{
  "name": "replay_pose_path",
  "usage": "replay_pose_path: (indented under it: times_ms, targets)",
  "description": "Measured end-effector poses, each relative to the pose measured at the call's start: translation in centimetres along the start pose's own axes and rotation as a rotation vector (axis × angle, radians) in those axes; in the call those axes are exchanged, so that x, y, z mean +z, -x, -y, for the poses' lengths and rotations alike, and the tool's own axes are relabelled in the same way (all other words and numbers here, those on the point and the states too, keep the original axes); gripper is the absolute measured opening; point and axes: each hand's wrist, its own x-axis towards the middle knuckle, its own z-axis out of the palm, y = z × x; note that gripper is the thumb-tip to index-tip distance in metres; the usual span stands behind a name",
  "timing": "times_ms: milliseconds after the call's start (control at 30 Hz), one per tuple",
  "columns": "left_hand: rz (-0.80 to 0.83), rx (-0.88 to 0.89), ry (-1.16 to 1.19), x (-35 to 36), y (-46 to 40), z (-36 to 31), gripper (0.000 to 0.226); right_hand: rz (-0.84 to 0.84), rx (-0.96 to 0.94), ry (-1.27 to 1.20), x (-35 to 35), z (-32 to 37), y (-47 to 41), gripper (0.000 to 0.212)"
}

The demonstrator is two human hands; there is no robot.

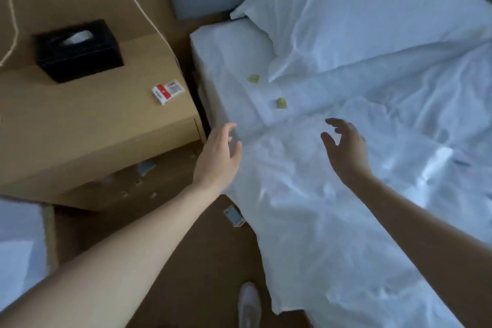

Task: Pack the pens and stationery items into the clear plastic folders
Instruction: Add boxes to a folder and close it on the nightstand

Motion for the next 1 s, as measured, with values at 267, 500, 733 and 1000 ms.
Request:
replay_pose_path:
  times_ms: [267, 500, 733, 1000]
  targets:
    - [0.299, 0.167, -0.188, 11.4, -1.6, -8.1, 0.042, -0.023, 0.217, 0.108, -6.1, -11.7, 1.5, 0.039]
    - [0.445, 0.111, -0.437, 17.6, -2.6, -9.1, 0.047, -0.06, 0.485, 0.134, -7.1, -18.3, 3.5, 0.058]
    - [0.331, 0.034, -0.442, 19.9, -2.4, -9.0, 0.047, -0.116, 0.663, 0.258, -6.3, -19.6, 3.9, 0.08]
    - [0.176, -0.139, -0.025, 18.5, -3.1, -8.5, 0.035, -0.226, 0.901, 0.16, -8.2, -20.9, 3.5, 0.081]
